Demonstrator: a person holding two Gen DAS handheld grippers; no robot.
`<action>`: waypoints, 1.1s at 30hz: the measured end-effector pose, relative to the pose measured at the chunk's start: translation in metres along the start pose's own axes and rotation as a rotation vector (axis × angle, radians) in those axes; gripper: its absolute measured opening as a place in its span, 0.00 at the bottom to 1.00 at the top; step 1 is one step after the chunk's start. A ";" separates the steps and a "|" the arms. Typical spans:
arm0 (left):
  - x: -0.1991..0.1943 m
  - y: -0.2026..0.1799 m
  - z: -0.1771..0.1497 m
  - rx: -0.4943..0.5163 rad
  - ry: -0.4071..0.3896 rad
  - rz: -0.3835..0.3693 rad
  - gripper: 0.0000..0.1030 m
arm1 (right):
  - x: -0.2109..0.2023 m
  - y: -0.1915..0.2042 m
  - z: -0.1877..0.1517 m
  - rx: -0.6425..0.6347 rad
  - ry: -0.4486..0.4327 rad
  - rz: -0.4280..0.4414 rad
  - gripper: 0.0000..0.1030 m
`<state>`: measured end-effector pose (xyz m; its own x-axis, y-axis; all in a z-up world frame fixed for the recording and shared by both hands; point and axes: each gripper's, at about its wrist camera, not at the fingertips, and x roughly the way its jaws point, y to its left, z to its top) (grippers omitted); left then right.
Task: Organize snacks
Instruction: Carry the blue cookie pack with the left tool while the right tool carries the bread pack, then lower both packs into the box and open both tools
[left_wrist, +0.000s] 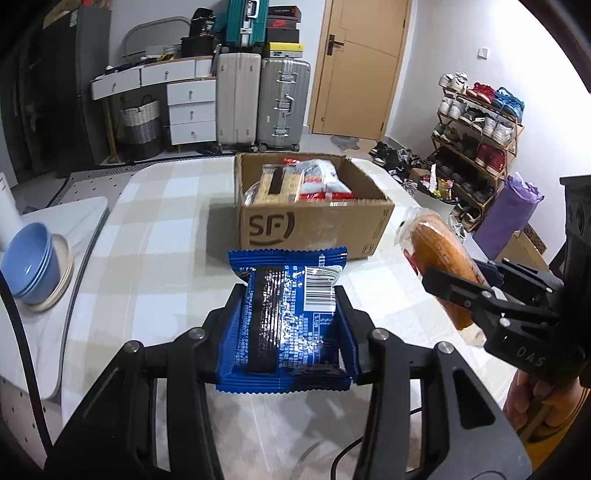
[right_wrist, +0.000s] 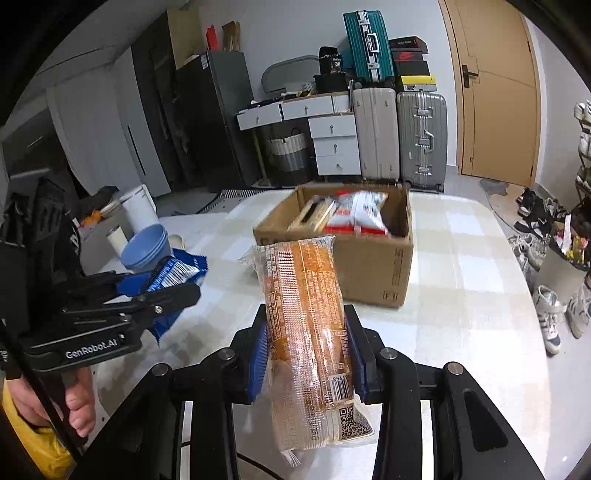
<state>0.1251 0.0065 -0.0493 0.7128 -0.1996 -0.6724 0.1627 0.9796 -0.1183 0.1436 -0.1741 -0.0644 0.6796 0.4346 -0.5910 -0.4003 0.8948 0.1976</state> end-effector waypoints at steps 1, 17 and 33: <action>0.003 0.001 0.009 -0.001 -0.001 -0.005 0.41 | 0.001 -0.002 0.008 -0.003 -0.004 0.000 0.36; 0.144 0.030 0.155 -0.029 0.098 -0.010 0.41 | 0.113 -0.057 0.141 0.120 0.121 0.048 0.36; 0.203 0.020 0.164 -0.011 0.120 -0.052 0.41 | 0.159 -0.084 0.139 0.184 0.145 0.044 0.36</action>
<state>0.3849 -0.0191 -0.0686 0.6166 -0.2458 -0.7479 0.1894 0.9684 -0.1622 0.3707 -0.1659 -0.0660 0.5634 0.4659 -0.6823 -0.2998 0.8848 0.3566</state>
